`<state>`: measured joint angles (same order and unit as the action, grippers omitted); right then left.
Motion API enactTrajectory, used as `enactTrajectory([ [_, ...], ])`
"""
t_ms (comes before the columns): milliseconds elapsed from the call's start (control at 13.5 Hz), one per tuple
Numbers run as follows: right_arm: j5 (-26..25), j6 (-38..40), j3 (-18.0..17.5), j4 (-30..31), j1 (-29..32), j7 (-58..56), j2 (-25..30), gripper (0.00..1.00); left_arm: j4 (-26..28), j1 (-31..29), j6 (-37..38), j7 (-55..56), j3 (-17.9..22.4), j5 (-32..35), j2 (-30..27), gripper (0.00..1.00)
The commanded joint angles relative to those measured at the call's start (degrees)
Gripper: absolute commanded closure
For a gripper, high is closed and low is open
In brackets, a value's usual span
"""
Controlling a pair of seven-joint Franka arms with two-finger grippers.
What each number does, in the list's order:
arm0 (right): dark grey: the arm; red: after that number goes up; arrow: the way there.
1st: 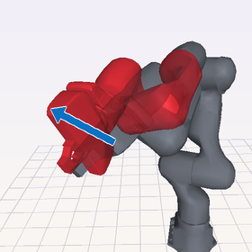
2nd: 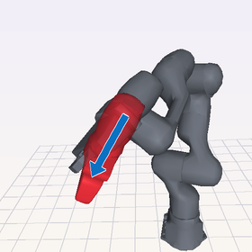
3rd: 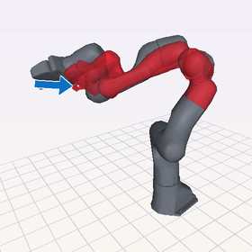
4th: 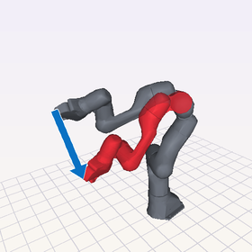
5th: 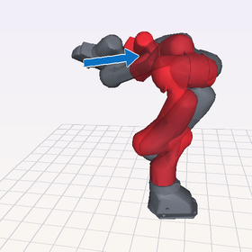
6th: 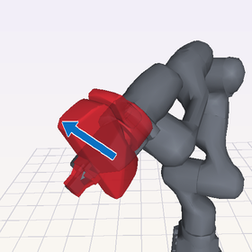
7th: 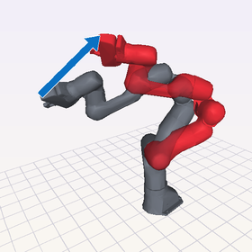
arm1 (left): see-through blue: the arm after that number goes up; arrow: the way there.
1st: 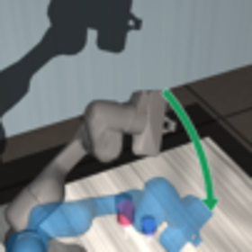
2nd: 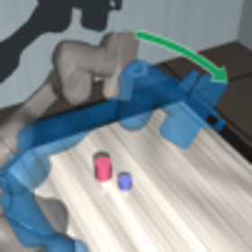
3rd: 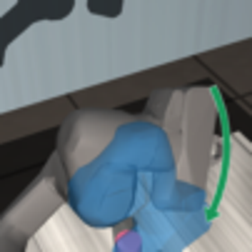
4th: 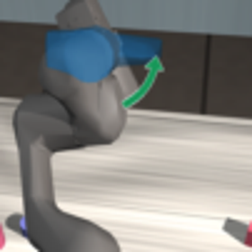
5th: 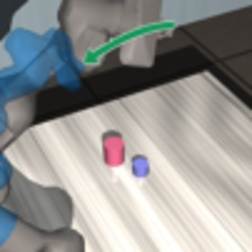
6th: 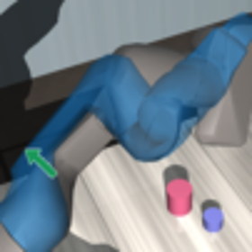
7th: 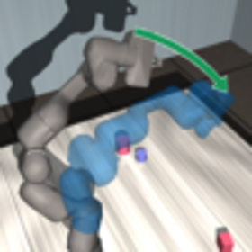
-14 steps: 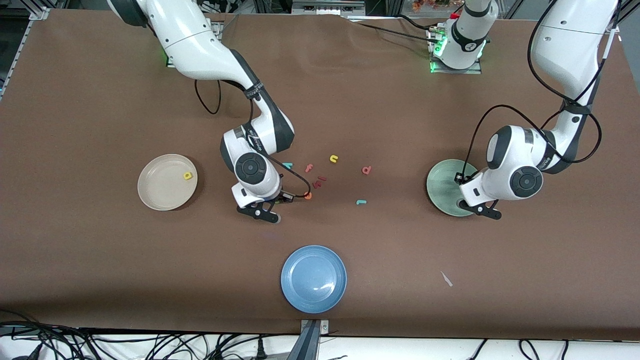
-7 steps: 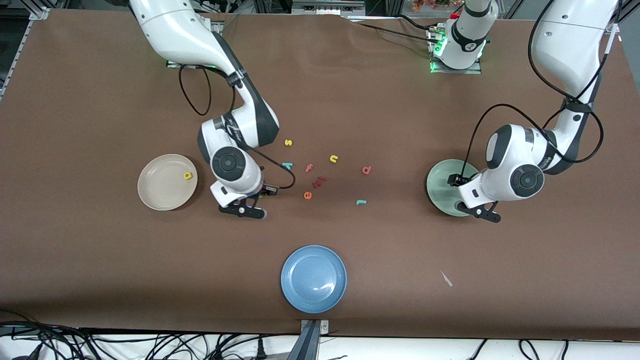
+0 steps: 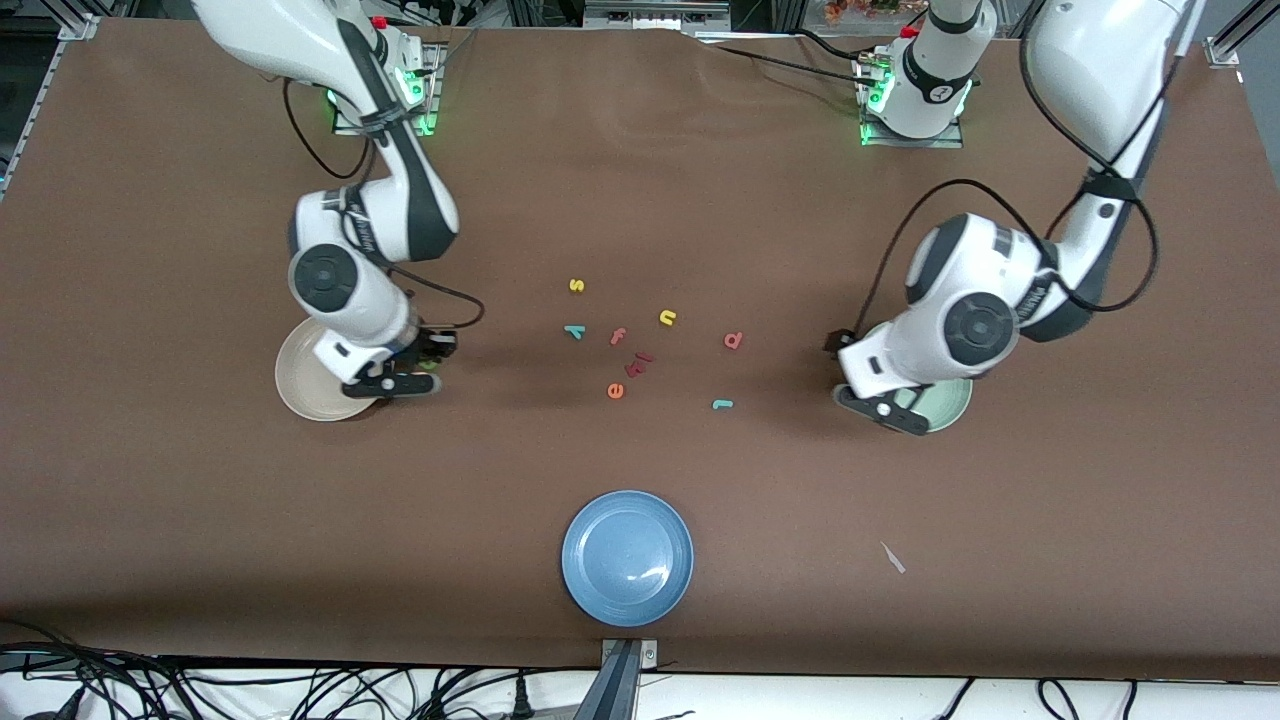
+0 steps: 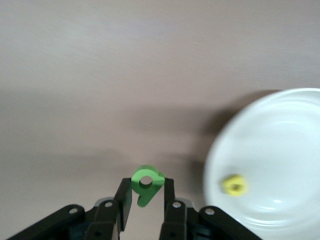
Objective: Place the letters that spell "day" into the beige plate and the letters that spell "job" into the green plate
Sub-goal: 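Release the green 9 on the white plate while the left gripper grasps the pink p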
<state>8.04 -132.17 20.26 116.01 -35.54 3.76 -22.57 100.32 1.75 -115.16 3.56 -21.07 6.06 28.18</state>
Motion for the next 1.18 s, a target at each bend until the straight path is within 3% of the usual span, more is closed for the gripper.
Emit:
enactTrajectory([
  [0,0.6,-1.7,5.6,5.6,-0.1,-10.8,3.8,0.85,-0.6,6.4,0.5,7.3,0.0,0.4,0.6,0.00],
  [148,1.4,-2.5,7.2,6.0,2.2,-15.7,2.5,0.81,-0.6,10.0,0.0,10.8,0.0,0.4,2.1,0.00],
  [222,2.8,-2.6,7.2,5.8,4.0,-18.2,1.8,0.69,-0.6,12.0,-0.8,11.2,0.0,0.6,2.7,0.00],
  [296,5.2,-2.5,7.2,5.4,4.8,-19.6,0.5,0.41,-0.5,12.9,-1.6,11.6,0.1,0.9,4.0,0.00],
  [370,7.3,-2.2,6.9,5.1,4.7,-19.6,-0.2,0.00,-0.5,13.0,-2.9,11.0,0.0,1.3,5.0,0.00],
  [517,7.6,-1.4,6.3,3.5,4.2,-18.8,-0.5,0.00,-0.4,13.8,-4.1,11.1,0.1,1.3,7.1,0.05],
  [591,7.8,-0.6,5.4,2.8,3.7,-18.4,-0.5,0.00,-0.1,14.6,-5.1,11.5,0.1,1.3,7.5,0.21],
  [739,7.7,0.3,4.2,1.2,1.6,-10.8,-0.5,0.00,-0.3,14.9,-6.8,11.7,0.1,1.3,9.3,0.39],
  [887,7.7,0.3,2.6,-0.7,-1.4,-3.5,-1.1,0.00,0.1,14.9,-10.3,12.5,0.5,1.3,10.9,0.39],
  [1109,7.9,0.2,2.3,-2.6,-7.0,7.1,-1.6,0.00,0.2,14.9,-11.8,14.3,0.8,1.3,12.1,0.52],
])
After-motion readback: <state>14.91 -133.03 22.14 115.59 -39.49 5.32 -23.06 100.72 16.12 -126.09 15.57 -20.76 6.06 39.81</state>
